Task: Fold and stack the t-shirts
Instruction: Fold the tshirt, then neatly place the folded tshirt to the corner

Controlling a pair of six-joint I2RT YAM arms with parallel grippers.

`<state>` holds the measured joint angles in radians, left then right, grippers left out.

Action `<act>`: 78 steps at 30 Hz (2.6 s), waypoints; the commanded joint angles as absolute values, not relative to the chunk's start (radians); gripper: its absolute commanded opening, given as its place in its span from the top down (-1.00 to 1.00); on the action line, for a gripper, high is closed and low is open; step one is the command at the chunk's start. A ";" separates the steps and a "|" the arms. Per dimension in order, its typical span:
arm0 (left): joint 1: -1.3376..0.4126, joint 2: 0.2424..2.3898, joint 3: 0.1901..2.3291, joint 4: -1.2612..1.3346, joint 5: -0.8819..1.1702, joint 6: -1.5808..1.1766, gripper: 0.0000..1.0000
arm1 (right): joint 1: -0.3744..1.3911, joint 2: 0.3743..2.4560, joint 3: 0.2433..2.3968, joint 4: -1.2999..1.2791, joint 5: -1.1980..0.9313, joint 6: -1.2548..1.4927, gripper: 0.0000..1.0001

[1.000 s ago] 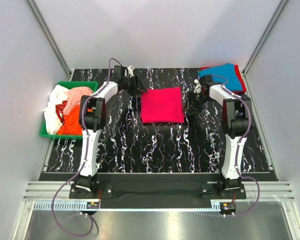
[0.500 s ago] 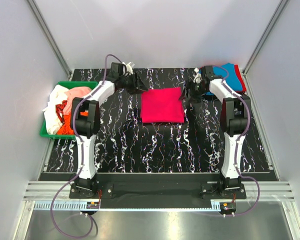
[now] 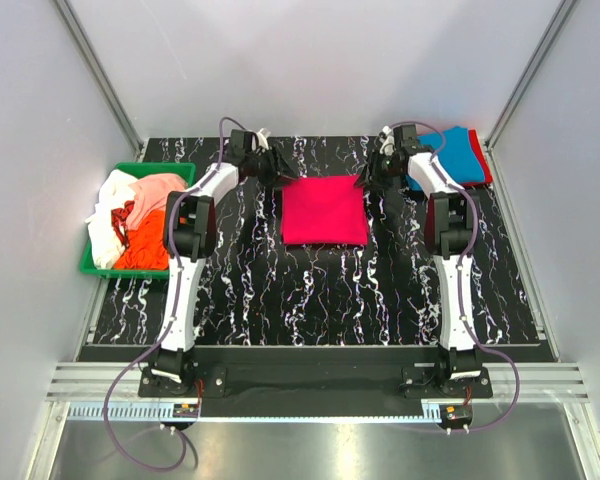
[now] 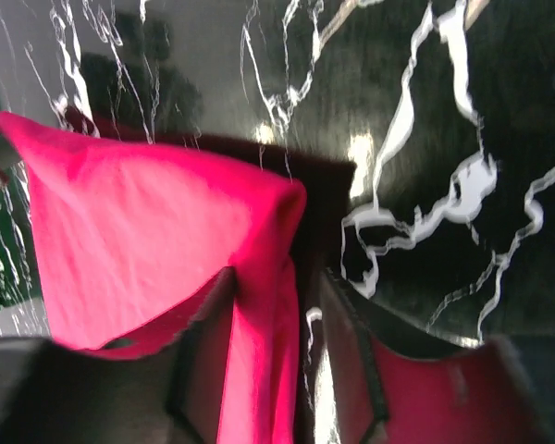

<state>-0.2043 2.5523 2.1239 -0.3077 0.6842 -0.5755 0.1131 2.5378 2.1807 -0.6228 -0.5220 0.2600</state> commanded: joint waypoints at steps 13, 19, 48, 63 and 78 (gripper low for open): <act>-0.152 2.568 2.204 -0.221 0.690 -0.658 0.05 | 0.109 2.620 2.355 -0.638 -0.592 0.301 -0.16; -0.117 2.335 2.019 -0.333 0.622 -0.539 0.05 | 0.109 2.534 2.290 -0.658 -0.617 0.232 -0.35; -0.279 2.206 1.591 -0.336 0.500 -0.434 0.11 | 0.104 2.637 2.368 -0.819 -0.647 0.118 -0.49; -0.229 2.352 1.845 -0.466 0.457 -0.410 0.12 | 0.098 2.657 2.398 -0.825 -0.537 0.248 -0.52; -0.227 2.350 1.832 -0.468 0.492 -0.416 0.13 | 0.103 2.635 2.287 -0.788 -0.572 0.296 -0.20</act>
